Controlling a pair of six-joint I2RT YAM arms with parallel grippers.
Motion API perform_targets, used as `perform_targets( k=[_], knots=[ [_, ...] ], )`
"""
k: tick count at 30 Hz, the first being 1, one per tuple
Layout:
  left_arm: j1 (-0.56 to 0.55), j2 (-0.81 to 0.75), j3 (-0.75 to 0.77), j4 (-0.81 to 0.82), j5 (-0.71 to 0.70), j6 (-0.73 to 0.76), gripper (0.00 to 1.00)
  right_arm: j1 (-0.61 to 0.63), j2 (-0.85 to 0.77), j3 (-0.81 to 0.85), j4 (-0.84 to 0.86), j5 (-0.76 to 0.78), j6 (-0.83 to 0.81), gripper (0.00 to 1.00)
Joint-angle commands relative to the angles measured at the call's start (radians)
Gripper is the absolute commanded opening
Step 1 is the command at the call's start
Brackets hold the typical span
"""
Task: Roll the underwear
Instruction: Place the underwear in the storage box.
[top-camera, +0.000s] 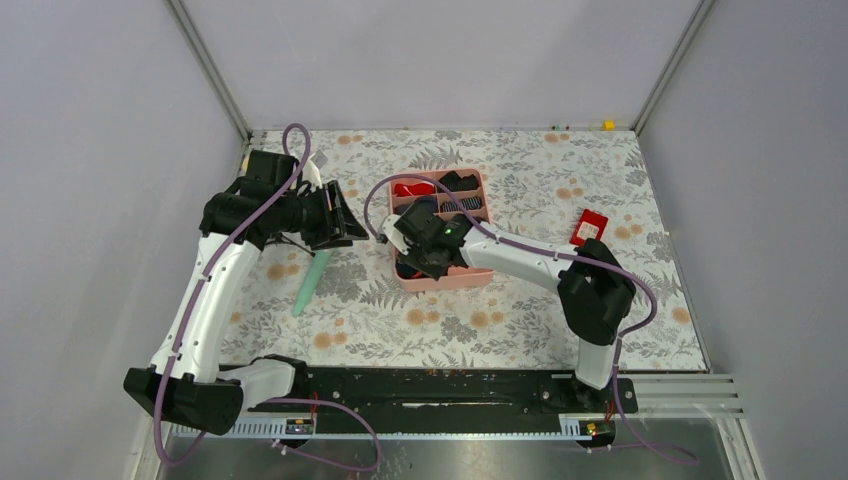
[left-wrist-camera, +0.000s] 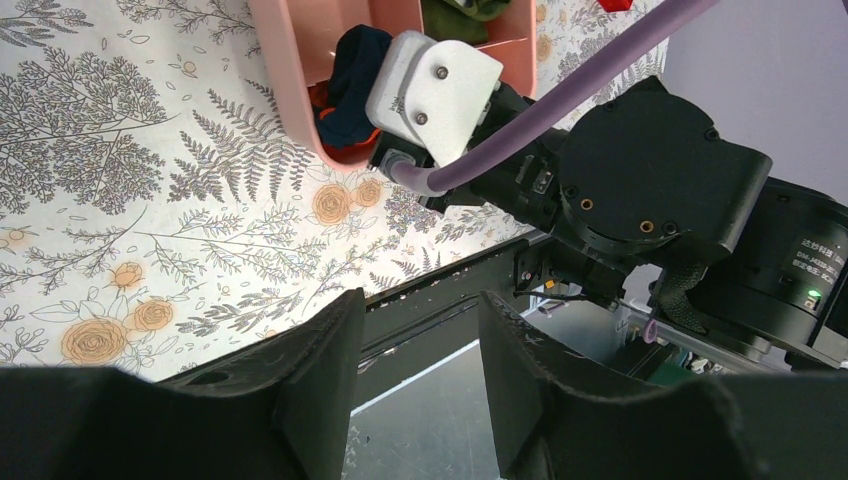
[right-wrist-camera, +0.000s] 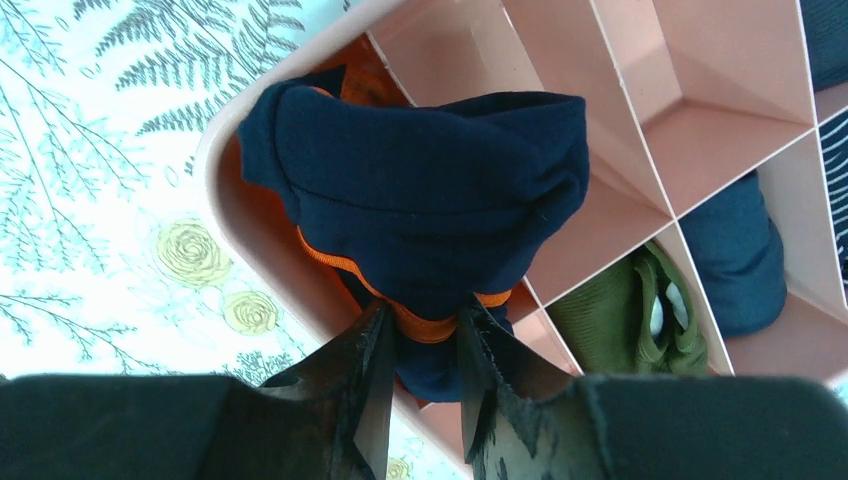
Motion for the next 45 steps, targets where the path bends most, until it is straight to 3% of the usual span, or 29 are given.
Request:
perform_targets(
  k=[1, 11, 16, 25, 34, 45],
  knots=[
    [0.009, -0.012, 0.006, 0.02, 0.01, 0.013, 0.46, -0.003, -0.043, 0.012, -0.098, 0.069, -0.027, 0.0],
    [0.013, -0.018, 0.002, 0.021, 0.009, 0.018, 0.46, 0.006, 0.056, 0.028, -0.113, 0.042, -0.012, 0.01],
    [0.014, -0.014, 0.009, 0.021, 0.013, 0.018, 0.46, 0.006, -0.036, 0.022, -0.092, -0.01, 0.029, 0.28],
    [0.02, -0.002, 0.009, 0.02, 0.02, 0.024, 0.46, 0.006, -0.144, 0.05, -0.072, -0.02, 0.064, 0.52],
    [0.023, 0.001, 0.021, 0.012, 0.023, 0.029, 0.46, 0.006, -0.149, 0.03, -0.063, -0.019, 0.085, 0.58],
    [0.024, -0.006, 0.007, 0.012, 0.015, 0.027, 0.46, -0.004, -0.212, 0.045, 0.039, -0.089, 0.275, 0.58]
  ],
)
